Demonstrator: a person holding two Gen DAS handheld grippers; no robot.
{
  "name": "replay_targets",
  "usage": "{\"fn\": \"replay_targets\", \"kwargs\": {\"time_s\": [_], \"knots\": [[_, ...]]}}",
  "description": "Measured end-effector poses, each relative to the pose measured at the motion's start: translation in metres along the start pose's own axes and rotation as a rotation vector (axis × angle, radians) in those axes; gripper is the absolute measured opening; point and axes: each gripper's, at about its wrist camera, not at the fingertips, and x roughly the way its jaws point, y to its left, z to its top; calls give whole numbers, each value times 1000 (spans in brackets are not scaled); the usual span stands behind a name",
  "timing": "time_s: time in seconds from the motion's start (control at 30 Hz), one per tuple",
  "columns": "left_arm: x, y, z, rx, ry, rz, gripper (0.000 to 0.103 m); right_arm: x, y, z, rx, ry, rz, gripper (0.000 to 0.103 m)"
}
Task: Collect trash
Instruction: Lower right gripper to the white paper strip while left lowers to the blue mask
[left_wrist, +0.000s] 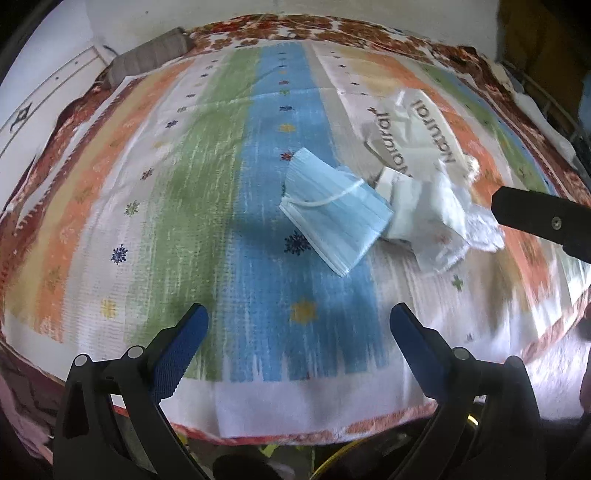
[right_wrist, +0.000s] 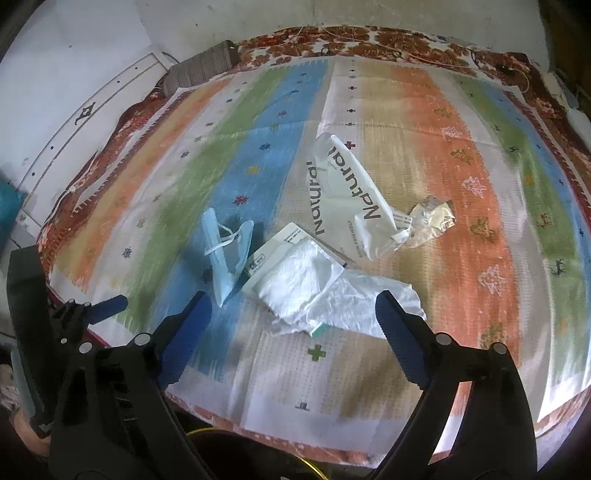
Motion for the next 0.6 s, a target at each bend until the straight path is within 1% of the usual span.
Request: {"fn": "replay_targets", "kwargs": {"time_s": [0.03, 0.07, 0.13, 0.23, 0.33, 0.4, 0.5, 0.57, 0.6], "knots": [[2, -2, 0, 9, -1, 11, 96, 3, -1, 2, 2, 3, -2, 80], [5, -6, 1, 45, 0, 24, 96, 7, -1, 4, 4, 3, -2, 77], [5, -12, 2, 79, -12, 27, 96, 12, -2, 6, 5, 4, -6, 77], [5, -9, 7, 49, -31, -2, 96, 22, -3, 9, 7, 20, -11, 72], [13, -6, 12, 23, -42, -5, 96, 32, -5, 13, 23, 34, 2, 69], [20, -9, 13, 37, -45, -3, 96, 39, -6, 14, 34, 43, 8, 65], [26, -17, 12, 91, -58, 11, 96, 48, -6, 16, 40, 57, 14, 60], [31, -17, 12, 94, -61, 5, 96, 54, -6, 17, 45, 67, 21, 53], [35, -16, 13, 86, -63, -1, 96, 55, -5, 18, 46, 70, 20, 52]]}}
